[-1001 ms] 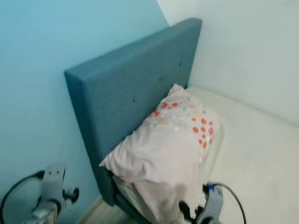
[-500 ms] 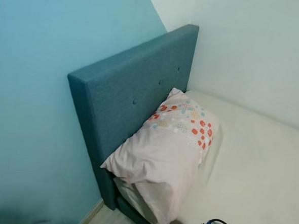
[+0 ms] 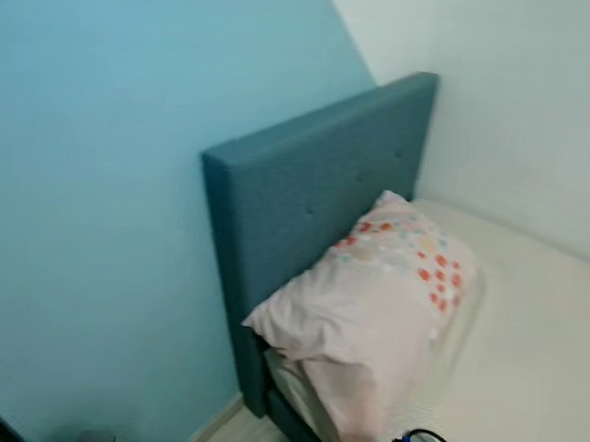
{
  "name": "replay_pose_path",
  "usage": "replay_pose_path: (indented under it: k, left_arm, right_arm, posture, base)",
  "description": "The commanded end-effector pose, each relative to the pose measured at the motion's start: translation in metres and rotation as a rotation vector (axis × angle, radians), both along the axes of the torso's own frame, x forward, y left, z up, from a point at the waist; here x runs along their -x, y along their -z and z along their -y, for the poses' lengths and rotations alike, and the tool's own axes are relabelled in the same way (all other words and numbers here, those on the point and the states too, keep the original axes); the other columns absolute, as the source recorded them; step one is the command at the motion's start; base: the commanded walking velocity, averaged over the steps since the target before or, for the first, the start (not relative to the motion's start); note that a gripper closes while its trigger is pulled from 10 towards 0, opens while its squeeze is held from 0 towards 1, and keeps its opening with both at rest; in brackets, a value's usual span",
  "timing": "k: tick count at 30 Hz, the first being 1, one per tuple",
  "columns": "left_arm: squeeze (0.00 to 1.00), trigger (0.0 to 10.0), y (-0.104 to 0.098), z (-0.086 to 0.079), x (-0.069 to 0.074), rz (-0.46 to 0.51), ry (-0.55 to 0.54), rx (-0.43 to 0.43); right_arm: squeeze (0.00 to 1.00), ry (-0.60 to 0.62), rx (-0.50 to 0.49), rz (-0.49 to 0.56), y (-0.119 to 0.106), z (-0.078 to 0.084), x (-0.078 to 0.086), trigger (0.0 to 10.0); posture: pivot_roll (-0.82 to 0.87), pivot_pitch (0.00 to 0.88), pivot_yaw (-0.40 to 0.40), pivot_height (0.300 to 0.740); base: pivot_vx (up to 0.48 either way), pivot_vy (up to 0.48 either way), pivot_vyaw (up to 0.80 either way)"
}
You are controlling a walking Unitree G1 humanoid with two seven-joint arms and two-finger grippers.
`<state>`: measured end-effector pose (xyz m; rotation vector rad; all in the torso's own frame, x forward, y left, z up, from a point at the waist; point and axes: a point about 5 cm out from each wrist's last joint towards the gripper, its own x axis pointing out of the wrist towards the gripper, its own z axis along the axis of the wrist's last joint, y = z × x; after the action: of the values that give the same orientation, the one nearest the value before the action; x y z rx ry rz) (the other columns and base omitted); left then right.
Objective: Clean up the room
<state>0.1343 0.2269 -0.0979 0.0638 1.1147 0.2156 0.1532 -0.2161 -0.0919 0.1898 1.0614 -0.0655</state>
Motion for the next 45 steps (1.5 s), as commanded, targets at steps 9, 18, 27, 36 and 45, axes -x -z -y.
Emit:
replay_pose_path:
  k: [9,18,27,36,45]
  left_arm:
    - [0.0,10.0,0.004,-0.002,0.011,-0.054,0.044,-0.014]
    - [0.0,10.0,0.005,0.0,0.015,-0.075,0.065,-0.024]
    - [0.0,10.0,0.006,0.009,0.011,-0.073,0.078,-0.016]
    - [0.0,10.0,0.007,0.025,0.004,-0.071,0.094,-0.004]
    - [0.0,10.0,0.007,0.023,0.007,-0.076,0.095,-0.004]
  right_arm:
    - [0.0,-0.013,-0.001,-0.013,0.003,-0.008,0.004,10.0]
    - [0.0,0.018,0.008,-0.023,0.004,-0.007,0.004,10.0]
    - [0.0,0.015,-0.025,-0.003,0.003,-0.01,0.001,10.0]
    - [0.0,0.005,-0.062,0.003,0.002,-0.022,-0.005,10.0]
    - [0.0,0.029,-0.049,0.003,0.002,-0.029,-0.007,10.0]
  posture:
    - [-0.03,0.0,-0.042,0.74]
    - [-0.03,0.0,-0.037,0.74]
    - [-0.03,0.0,-0.033,0.74]
    - [-0.03,0.0,-0.03,0.74]
    - [-0.03,0.0,-0.034,0.74]
  base:
    - [-0.171,0.0,0.69]
    - [-0.136,0.0,0.23]
    - [-0.155,0.0,0.0]
    - [-0.16,0.0,0.74]
    - [-0.127,0.0,0.5]
